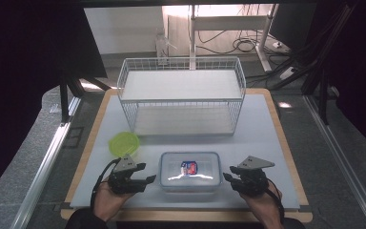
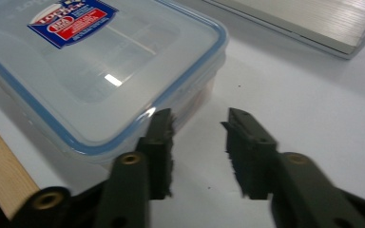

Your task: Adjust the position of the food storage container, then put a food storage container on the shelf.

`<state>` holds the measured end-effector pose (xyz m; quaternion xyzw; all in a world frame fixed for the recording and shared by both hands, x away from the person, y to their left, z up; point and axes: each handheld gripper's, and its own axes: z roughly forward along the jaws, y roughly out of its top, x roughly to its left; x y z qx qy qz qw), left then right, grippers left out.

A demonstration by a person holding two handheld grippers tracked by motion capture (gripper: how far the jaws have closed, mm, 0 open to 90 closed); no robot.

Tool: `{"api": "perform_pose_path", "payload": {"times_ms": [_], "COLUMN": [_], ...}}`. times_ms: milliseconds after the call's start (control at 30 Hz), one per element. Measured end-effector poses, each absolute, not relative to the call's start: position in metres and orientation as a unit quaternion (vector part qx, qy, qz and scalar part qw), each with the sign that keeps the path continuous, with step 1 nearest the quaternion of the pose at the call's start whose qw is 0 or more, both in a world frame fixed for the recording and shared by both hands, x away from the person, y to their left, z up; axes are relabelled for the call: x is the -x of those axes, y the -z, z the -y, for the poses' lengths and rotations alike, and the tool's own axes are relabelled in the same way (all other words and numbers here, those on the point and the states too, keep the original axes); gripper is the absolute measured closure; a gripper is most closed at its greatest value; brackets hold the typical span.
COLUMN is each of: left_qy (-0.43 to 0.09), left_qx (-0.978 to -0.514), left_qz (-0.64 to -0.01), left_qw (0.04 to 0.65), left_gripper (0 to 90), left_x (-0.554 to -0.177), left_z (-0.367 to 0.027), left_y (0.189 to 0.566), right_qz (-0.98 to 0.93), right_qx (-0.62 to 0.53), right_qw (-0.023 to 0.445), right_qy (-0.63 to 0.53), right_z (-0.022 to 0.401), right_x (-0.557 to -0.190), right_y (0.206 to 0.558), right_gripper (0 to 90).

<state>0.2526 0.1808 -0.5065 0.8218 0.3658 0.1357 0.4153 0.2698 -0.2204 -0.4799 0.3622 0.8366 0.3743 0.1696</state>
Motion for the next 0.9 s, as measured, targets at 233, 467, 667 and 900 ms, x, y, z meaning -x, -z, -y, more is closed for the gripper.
{"api": "perform_pose_path", "payload": {"times_ms": [233,467,667,900], "left_qy": [-0.15,-0.136,-0.138,-0.148], "left_qx": [-0.822,-0.827,-0.827,-0.823], "left_qz": [-0.355,-0.358,-0.359,-0.345], "left_qw": [0.419,0.411,0.411,0.425], "left_gripper": [20.2,7.6,4.8,1.5], "left_x": [-0.248,-0.248,-0.249,-0.25], "left_z": [-0.182,-0.183,-0.185,-0.188], "left_y": [0.509,0.514,0.516,0.516], "right_qz": [-0.83,-0.827,-0.832,-0.827], "right_qx": [-0.364,-0.358,-0.363,-0.366], "right_qw": [0.172,0.164,0.162,0.156], "right_qy": [-0.387,-0.401,-0.387,-0.397], "right_z": [0.227,0.232,0.234,0.239], "right_x": [-0.273,-0.277,-0.28,-0.28], "right_y": [0.482,0.487,0.493,0.491], "right_gripper": [30.4,13.8,8.0,6.8]}}
